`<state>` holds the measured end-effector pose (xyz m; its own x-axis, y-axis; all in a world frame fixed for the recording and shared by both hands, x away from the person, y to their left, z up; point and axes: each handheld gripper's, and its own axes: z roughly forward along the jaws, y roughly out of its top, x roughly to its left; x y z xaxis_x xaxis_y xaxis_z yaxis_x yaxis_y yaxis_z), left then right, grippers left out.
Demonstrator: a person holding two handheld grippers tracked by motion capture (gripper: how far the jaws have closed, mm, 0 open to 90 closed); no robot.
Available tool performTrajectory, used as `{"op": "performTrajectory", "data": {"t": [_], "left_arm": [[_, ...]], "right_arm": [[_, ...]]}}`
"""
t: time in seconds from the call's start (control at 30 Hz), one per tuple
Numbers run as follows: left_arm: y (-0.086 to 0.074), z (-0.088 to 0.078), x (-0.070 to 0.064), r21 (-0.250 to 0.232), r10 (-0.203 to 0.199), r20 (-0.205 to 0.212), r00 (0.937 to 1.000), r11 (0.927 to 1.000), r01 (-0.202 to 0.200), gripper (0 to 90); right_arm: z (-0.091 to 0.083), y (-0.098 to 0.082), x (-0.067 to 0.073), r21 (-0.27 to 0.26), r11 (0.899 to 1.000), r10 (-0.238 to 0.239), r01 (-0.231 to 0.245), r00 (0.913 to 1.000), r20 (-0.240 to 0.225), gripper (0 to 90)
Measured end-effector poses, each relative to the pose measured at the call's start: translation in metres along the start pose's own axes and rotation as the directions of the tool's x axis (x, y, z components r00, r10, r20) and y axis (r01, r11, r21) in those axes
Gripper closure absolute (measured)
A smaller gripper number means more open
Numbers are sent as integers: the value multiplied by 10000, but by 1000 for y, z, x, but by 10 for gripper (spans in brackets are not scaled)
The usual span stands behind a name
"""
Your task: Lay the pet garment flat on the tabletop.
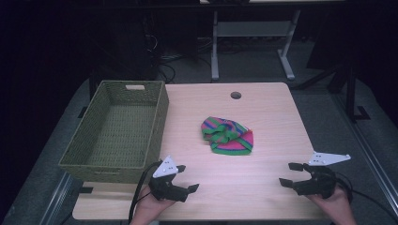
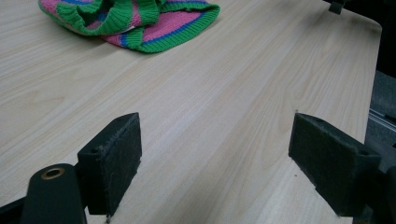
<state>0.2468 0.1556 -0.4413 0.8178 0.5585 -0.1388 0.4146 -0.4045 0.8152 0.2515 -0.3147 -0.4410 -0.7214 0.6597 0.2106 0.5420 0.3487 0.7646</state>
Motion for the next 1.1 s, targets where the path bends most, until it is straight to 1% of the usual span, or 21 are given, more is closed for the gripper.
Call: {"op": "performTrajectory", "data": {"t": [0.07, 0.1, 0.13, 0.27, 0.33, 0.37, 0.43, 0.47, 0.53, 0.63, 0.7, 0.77, 0.87, 0.93, 1.0, 1.1], "left_arm": [[0, -1, -1, -6, 56, -50, 10000, 10000, -56, 169], [0, -1, -1, -5, 90, -79, 9999, 10000, -90, 169], [0, -1, -1, -31, 67, -87, 9999, 10000, -67, 168], [-1, -1, 1, -54, -13, 24, 10000, 10000, 13, 168], [0, -2, 1, -54, 4, -5, 10000, 10000, -4, 168], [0, -2, 1, -75, 17, -13, 10000, 10000, -17, 168], [0, -2, 0, -52, 29, -27, 10000, 10000, -29, 168], [-1, -2, 0, -44, 56, -47, 10000, 10000, -57, 168], [0, -2, 0, -42, 62, -45, 10000, 10000, -63, 168], [0, -2, -1, -94, 57, -20, 10000, 9999, -57, 168], [1, -2, -1, -47, 115, 1, 9999, 9999, -115, 168], [1, -1, -2, -36, 141, 17, 9999, 9999, -141, 169], [1, -1, -2, -18, 182, -31, 9998, 9998, -182, 168], [1, -2, -2, -12, 228, -79, 9997, 9997, -228, 168], [1, -2, -1, -102, 163, -94, 9998, 9998, -164, 169], [1, -3, -1, -135, 149, -103, 9998, 9998, -150, 168]], "right_arm": [[1, 8, -1, 168, 9998, -93, 93, 10000, 6, 207], [1, 8, -1, 168, 9998, -93, 93, 10000, 6, 207], [1, 11, -2, 144, 9997, -190, 190, 9998, 13, 207], [2, 22, -2, 199, 9996, -202, 204, 9997, -97, 207], [3, 24, -2, 164, 9995, -250, 254, 9994, -223, 207], [4, 25, -1, 211, 9996, -208, 212, 9996, -184, 207], [6, 27, -2, 279, 9994, -216, 223, 9994, -264, 207], [7, 29, -2, 402, 9990, -177, 189, 9994, -285, 204], [8, 30, -3, 405, 9990, -180, 192, 9994, -304, 204], [10, 37, -3, 487, 9982, -333, 353, 9986, -410, 203], [12, 43, -3, 658, 9967, -440, 470, 9980, -465, 206], [14, 50, -4, 868, 9950, -451, 498, 9974, -555, 211], [17, 60, -5, 1096, 9923, -523, 581, 9971, -549, 211], [19, 67, -6, 1190, 9906, -616, 679, 9965, -560, 211], [21, 72, -6, 1264, 9897, -612, 680, 9965, -568, 211], [24, 80, -7, 1294, 9884, -704, 790, 9951, -700, 211]]}}
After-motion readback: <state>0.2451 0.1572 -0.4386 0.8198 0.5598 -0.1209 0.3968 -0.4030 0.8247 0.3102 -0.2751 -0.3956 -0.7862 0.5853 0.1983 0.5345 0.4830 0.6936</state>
